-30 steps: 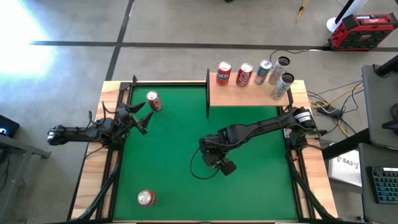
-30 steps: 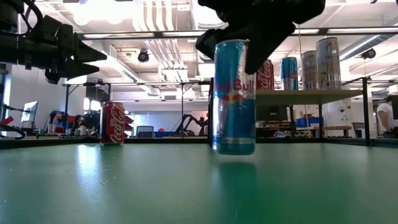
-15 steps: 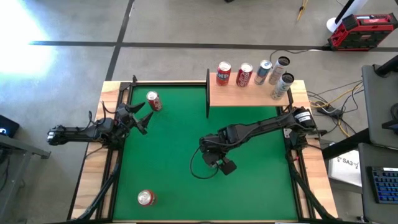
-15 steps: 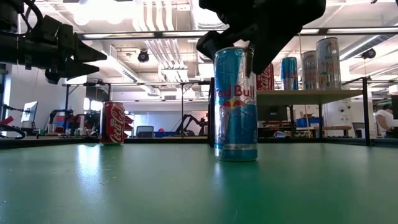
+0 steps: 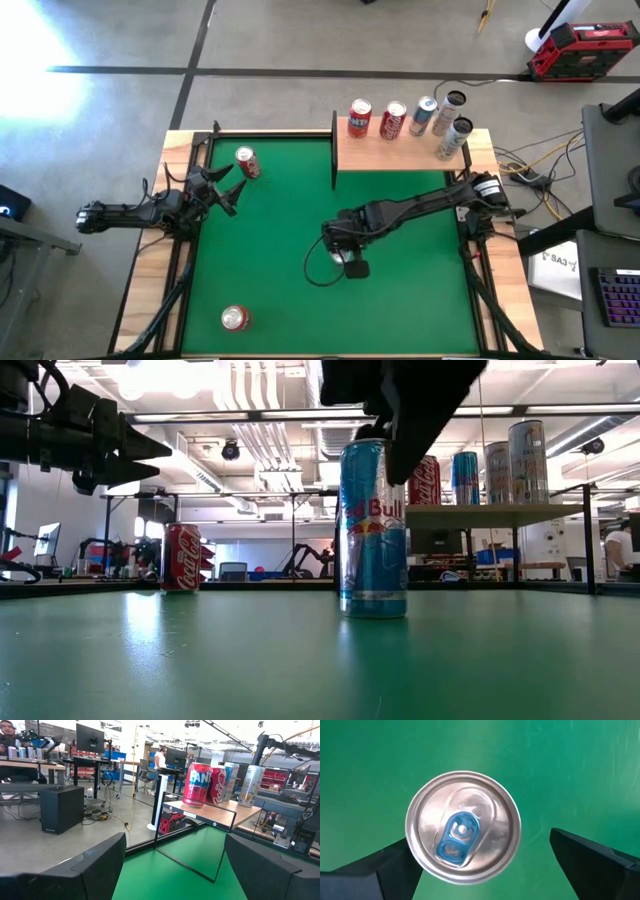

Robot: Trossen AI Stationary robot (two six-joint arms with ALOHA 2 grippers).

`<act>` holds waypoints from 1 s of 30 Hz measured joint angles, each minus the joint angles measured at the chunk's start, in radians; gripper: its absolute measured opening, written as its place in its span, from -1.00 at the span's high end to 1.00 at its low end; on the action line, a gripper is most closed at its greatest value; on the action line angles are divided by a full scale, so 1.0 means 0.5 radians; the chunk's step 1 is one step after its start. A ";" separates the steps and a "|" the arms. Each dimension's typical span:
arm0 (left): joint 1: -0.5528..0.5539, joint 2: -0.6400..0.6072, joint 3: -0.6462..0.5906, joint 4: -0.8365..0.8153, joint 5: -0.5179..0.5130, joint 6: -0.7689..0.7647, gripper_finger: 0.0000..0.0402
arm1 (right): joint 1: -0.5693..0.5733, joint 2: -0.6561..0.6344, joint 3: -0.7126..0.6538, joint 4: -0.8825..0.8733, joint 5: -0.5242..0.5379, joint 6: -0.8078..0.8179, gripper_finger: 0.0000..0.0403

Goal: Place canned beverage on shelf
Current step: Put the blue soda can on the shelf aligned with the other blue soda can

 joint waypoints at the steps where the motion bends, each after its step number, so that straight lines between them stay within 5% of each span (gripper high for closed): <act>1: 0.000 0.000 0.000 0.000 0.000 0.001 -0.61 | 0.004 -0.001 0.001 -0.005 0.001 0.105 -0.99; 9: 0.000 -0.001 0.000 0.000 0.000 0.001 -0.61 | 0.015 -0.004 0.001 -0.134 0.011 1.190 -0.99; 19: 0.000 0.000 0.000 0.000 0.000 0.000 -0.61 | 0.072 -0.035 0.003 -0.230 0.515 2.957 -0.99; 30: 0.000 -0.001 0.000 0.000 0.001 0.000 -0.61 | 0.289 -0.026 0.004 -0.204 0.677 2.950 -0.99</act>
